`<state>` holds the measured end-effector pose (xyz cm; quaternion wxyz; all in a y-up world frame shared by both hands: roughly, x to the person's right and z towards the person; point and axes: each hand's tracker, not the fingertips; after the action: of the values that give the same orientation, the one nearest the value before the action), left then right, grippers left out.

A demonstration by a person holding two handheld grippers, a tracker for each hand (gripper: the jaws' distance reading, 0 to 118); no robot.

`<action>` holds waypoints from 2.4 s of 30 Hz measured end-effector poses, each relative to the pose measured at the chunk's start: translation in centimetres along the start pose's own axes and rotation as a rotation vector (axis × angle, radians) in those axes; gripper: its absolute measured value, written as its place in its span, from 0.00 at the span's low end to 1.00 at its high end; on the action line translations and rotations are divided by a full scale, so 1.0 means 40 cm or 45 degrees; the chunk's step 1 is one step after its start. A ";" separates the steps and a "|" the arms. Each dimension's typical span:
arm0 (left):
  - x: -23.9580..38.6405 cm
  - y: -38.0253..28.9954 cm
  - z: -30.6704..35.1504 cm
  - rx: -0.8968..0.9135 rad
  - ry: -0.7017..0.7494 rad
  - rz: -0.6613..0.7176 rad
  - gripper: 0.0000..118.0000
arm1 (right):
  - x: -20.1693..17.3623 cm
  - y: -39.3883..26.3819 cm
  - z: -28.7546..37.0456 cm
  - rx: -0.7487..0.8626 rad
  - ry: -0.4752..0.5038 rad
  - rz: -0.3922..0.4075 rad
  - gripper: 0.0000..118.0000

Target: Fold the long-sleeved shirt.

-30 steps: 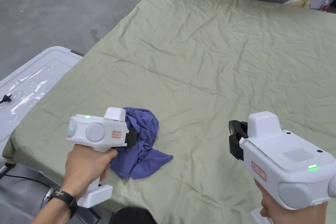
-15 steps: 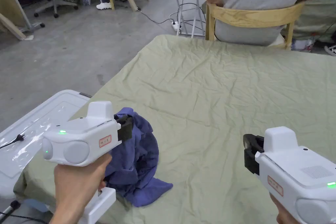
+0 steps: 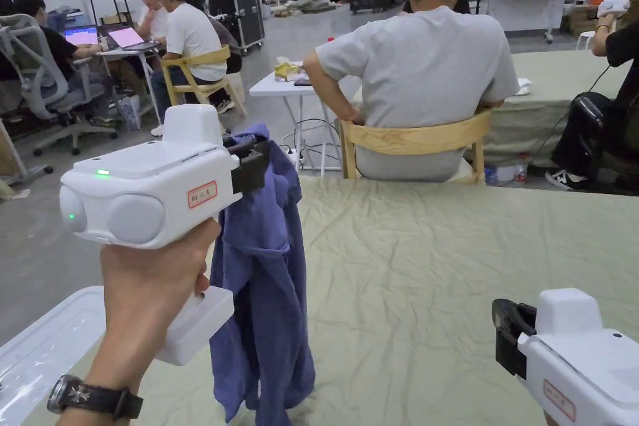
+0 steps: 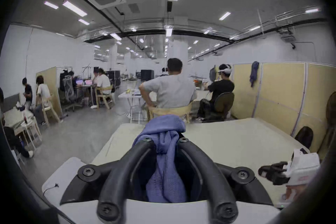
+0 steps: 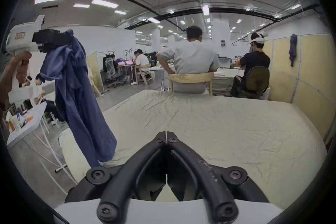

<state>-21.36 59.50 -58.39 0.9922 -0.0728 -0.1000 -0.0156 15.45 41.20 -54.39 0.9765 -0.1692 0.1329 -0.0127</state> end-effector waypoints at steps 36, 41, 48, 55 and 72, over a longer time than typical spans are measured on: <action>1.144 -0.608 -0.588 -0.771 -1.008 -0.129 0.13 | 0.595 -0.329 0.302 -0.153 -0.680 -0.388 0.01; 1.215 -0.743 -0.616 -0.940 -1.043 -0.168 0.13 | 0.609 -0.377 0.271 -0.224 -0.688 -0.378 0.01; 1.259 -0.859 -0.635 -1.084 -1.009 -0.206 0.13 | 0.622 -0.413 0.244 -0.259 -0.665 -0.425 0.01; 1.264 -0.882 -0.597 -1.118 -0.966 -0.204 0.19 | 0.617 -0.395 0.248 -0.244 -0.656 -0.424 0.01; 0.950 -0.643 -0.408 -0.633 -0.641 -0.020 0.71 | 0.525 -0.301 0.266 -0.200 -0.605 -0.292 0.01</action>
<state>17.89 31.03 -62.94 0.8882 -0.3128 -0.3353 -0.0287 38.74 31.87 -46.09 0.9564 -0.2566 -0.1193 -0.0727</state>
